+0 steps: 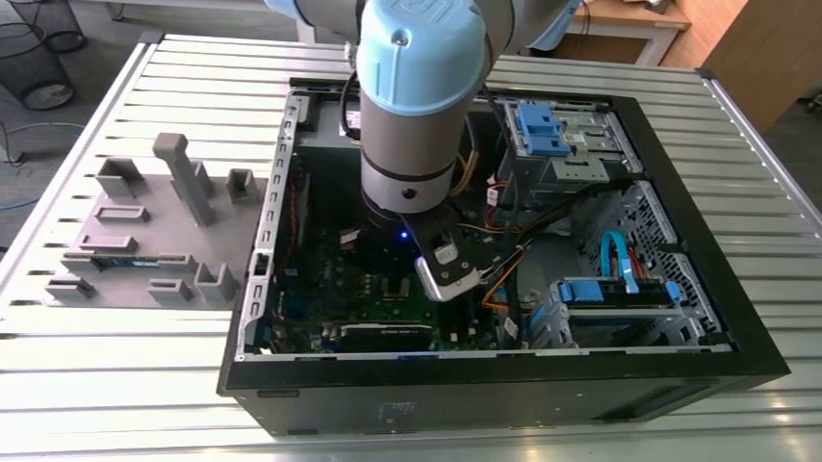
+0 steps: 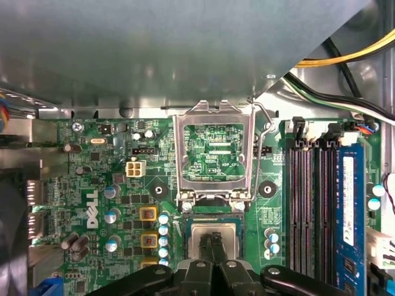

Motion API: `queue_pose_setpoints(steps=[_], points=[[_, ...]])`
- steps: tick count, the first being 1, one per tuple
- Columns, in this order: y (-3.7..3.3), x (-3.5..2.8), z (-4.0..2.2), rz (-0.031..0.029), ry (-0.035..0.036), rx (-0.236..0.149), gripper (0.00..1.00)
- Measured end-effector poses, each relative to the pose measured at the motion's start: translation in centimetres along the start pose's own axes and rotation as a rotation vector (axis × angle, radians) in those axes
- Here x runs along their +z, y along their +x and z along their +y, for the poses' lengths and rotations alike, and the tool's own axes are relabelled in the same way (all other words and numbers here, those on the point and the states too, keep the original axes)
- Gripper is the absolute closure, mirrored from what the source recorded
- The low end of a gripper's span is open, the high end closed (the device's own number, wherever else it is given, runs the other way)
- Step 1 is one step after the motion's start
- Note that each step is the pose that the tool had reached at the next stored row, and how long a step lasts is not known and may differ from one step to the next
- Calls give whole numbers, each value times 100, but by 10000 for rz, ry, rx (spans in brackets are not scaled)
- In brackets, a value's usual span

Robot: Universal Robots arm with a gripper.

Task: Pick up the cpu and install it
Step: 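Place the cpu into insertion slot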

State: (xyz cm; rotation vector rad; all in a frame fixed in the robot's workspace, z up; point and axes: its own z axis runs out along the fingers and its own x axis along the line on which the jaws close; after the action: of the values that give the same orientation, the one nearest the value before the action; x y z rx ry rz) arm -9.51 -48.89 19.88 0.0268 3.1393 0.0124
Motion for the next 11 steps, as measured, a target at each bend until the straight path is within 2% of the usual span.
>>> queue_pose_setpoints(steps=[3,8,9,11], points=[[0,-24,0,0,0,0,89],[3,-108,1,-24,-1,0,89],[16,-109,0,-86,-3,0,89],[51,-110,0,-369,-6,-4,89]])
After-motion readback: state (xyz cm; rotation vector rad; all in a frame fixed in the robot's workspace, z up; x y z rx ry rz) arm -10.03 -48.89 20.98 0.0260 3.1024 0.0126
